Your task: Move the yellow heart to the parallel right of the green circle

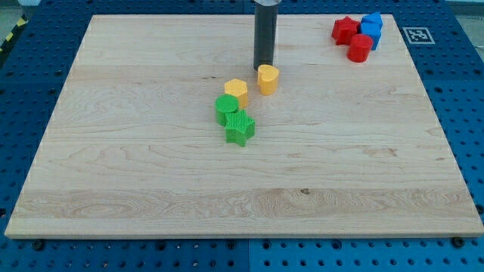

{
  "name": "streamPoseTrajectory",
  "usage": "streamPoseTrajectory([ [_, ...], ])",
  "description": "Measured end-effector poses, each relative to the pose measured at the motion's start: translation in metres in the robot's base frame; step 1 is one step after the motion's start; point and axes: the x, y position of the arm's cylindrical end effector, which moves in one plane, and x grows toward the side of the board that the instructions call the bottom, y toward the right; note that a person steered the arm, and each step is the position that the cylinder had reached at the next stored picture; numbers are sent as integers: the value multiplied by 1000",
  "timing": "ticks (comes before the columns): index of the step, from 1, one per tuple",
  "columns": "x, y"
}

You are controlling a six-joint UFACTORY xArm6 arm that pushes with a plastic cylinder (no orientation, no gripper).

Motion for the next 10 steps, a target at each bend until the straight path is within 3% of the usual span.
streamPoseTrajectory([
  [7, 91, 42],
  [8, 124, 58],
  [9, 150, 33],
  [10, 151, -29],
])
